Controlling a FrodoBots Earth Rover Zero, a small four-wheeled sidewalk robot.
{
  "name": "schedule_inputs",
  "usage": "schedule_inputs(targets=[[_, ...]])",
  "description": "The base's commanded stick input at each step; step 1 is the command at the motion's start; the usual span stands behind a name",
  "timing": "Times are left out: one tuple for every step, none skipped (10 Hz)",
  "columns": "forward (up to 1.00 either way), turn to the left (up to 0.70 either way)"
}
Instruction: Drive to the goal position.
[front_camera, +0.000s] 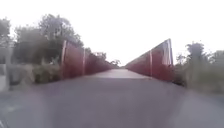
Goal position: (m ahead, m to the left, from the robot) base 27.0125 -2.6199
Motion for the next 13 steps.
schedule_inputs(targets=[[0.70, -0.14], [0.70, -0.14], [0.70, -0.14], [0.70, -0.14], [0.70, -0.14], [0.70, -0.14], [0.70, -0.14], [0.70, -0.14], [0.70, -0.14], [0.70, -0.14], [0.70, -0.14], [0.70, -0.14], [0.70, -0.14]])
